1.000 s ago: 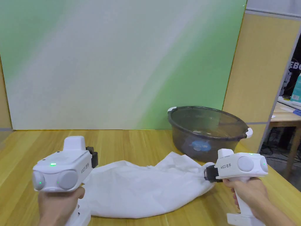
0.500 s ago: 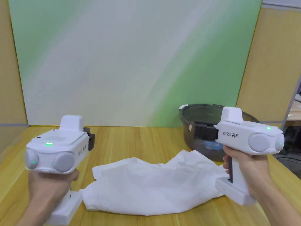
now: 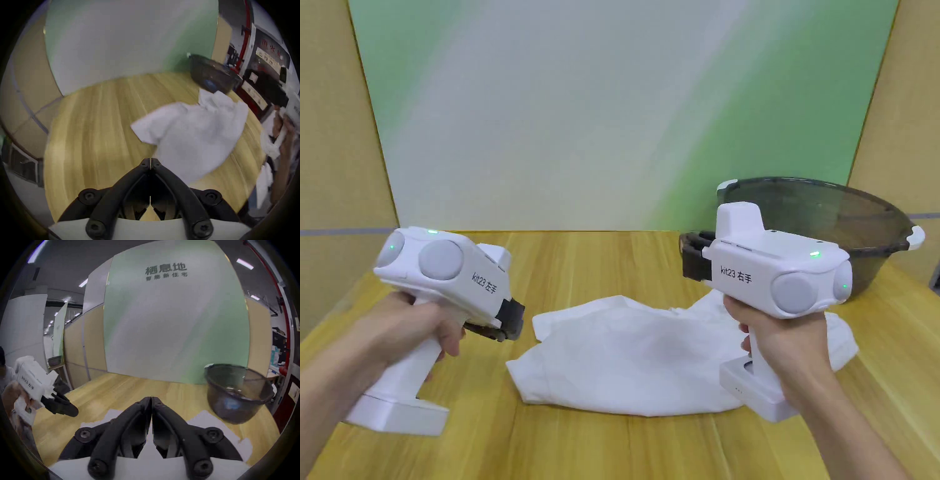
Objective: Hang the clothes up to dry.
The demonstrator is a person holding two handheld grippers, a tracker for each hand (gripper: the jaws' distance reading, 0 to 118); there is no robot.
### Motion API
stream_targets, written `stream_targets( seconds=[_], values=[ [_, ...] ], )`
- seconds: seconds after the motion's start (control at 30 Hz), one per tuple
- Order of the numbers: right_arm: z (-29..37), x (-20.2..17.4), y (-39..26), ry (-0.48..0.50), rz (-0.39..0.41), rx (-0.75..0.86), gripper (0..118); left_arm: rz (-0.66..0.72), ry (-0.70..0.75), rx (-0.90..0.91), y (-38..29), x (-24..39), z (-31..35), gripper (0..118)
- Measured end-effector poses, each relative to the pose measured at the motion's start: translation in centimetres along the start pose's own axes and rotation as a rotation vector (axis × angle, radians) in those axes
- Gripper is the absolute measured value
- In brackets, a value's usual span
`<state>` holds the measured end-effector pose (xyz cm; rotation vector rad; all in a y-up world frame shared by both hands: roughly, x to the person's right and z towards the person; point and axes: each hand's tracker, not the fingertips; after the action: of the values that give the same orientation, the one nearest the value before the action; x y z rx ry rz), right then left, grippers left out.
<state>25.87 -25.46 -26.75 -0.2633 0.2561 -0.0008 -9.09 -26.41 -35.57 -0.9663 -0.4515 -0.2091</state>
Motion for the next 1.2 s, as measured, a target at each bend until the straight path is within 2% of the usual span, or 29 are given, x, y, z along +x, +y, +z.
stream_targets(
  seconds=[0.03, 0.07, 0.1, 0.13, 0.17, 0.2, 0.23, 0.27, 0.43, 0.5, 0.57, 0.67, 0.7, 0.73, 0.77, 0.83, 0.9, 0.93, 1.13, 1.2],
  values=[
    [-0.3, -0.2, -0.4, 0.016, 0.003, -0.011, 6, 0.036, -0.116, -0.008, 0.2, -0.2, -0.6, 1],
    [-0.5, -0.4, -0.8, 0.018, 0.007, -0.022, 6, 0.043, -0.106, -0.043, 0.2, -0.5, -0.9, 18],
    [-0.6, -0.5, -1.2, 0.021, 0.002, -0.032, 6, 0.042, -0.094, -0.051, -0.1, -0.2, -0.8, 52],
    [-0.7, -0.6, -1.6, 0.037, 0.001, -0.047, 6, 0.038, -0.069, -0.011, -0.2, -0.2, -0.8, 52],
    [-0.8, -0.6, -1.9, 0.044, 0.002, -0.053, 6, 0.037, -0.053, 0.003, -0.3, -0.2, -1.1, 67],
    [-0.9, -0.6, -2.1, 0.046, 0.001, -0.063, 6, 0.04, -0.058, -0.003, -0.4, -0.3, -1.7, 94],
    [-0.9, -0.5, -2.2, 0.046, 0.005, -0.068, 6, 0.039, -0.065, 0.032, -0.6, -0.6, -1.9, 116],
    [-0.9, -0.5, -2.4, 0.043, 0.008, -0.07, 6, 0.032, -0.065, 0.014, -0.9, -0.5, -2.7, 110],
    [-0.7, 0.2, -2.7, 0.043, 0.001, -0.089, 6, -0.042, -0.029, -0.075, -0.6, 0.0, -5.5, 110],
    [-0.7, 0.7, -2.7, 0.041, 0.001, -0.099, 6, -0.041, -0.058, -0.081, -0.7, 0.5, -6.7, 105],
    [-0.9, 0.9, -3.0, 0.045, -0.007, -0.123, 6, -0.024, -0.05, -0.076, -0.7, 0.5, -7.2, 82],
    [-0.8, 1.0, -3.5, 0.043, 0.028, -0.139, 6, 0.007, -0.04, -0.058, -0.8, 0.8, -7.9, 65],
    [-0.8, 1.1, -3.6, 0.043, 0.026, -0.145, 6, 0.028, -0.077, -0.062, -0.8, 0.9, -8.2, 51],
    [-0.8, 1.3, -3.8, 0.049, 0.021, -0.148, 6, 0.033, -0.088, -0.065, -0.9, 0.9, -8.3, 26],
    [-0.8, 1.6, -4.0, 0.069, 0.012, -0.155, 6, 0.04, -0.099, -0.065, -0.8, 0.1, -9.0, 11],
    [-0.9, 1.8, -4.4, 0.069, 0.008, -0.171, 6, 0.083, -0.185, -0.035, -0.3, 0.1, -9.5, 8],
    [-0.7, 2.0, -4.7, 0.068, 0.005, -0.168, 6, 0.133, -0.139, -0.04, -1.4, 1.1, -8.7, 8],
    [-0.7, 2.0, -4.8, 0.079, -0.007, -0.172, 6, 0.088, -0.125, -0.022, -1.8, 1.3, -8.5, 8],
    [-0.6, 2.5, -5.2, 0.065, -0.032, -0.173, 6, 0.146, -0.164, 0.043, -2.5, -0.9, -9.4, 8],
    [-0.5, 2.7, -5.2, 0.061, -0.038, -0.171, 6, 0.113, -0.174, 0.066, -3.0, -0.6, -9.2, 7]
  ],
)
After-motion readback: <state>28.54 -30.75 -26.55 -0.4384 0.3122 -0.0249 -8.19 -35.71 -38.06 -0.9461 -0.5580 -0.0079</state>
